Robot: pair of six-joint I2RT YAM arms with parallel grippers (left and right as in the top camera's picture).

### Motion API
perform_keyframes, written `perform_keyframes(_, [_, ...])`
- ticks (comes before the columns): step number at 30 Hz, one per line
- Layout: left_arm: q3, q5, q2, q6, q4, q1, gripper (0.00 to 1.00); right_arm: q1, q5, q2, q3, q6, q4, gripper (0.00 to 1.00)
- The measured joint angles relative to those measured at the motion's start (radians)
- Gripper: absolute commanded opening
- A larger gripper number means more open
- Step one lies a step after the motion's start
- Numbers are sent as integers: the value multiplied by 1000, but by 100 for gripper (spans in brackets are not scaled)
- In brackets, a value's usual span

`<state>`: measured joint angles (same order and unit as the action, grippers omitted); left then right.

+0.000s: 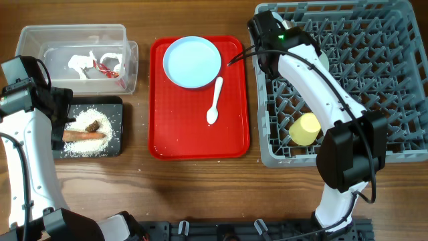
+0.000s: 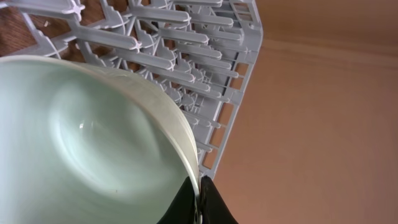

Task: Sort waste into correct bins and load items into the dishwasher rack
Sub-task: 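Place the light-green bowl into the rack with the right gripper, then grasp the edge of the light-blue plate and tilt it up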

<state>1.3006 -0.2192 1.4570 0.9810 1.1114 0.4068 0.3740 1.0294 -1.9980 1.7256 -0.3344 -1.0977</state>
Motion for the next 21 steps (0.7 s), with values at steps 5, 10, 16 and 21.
perform_keyframes(5, [0,0,0,0,0,0,100,31,-2,0,-3,0,5,4])
perform_keyframes(10, [0,0,0,0,0,0,100,87,-27,1,-5,4,-11,4])
perform_keyframes(16, [0,0,0,0,0,0,100,92,-35,1,-5,5,-35,5])
perform_keyframes(21, [0,0,0,0,0,0,100,161,-120,8,-4,17,-65,29])
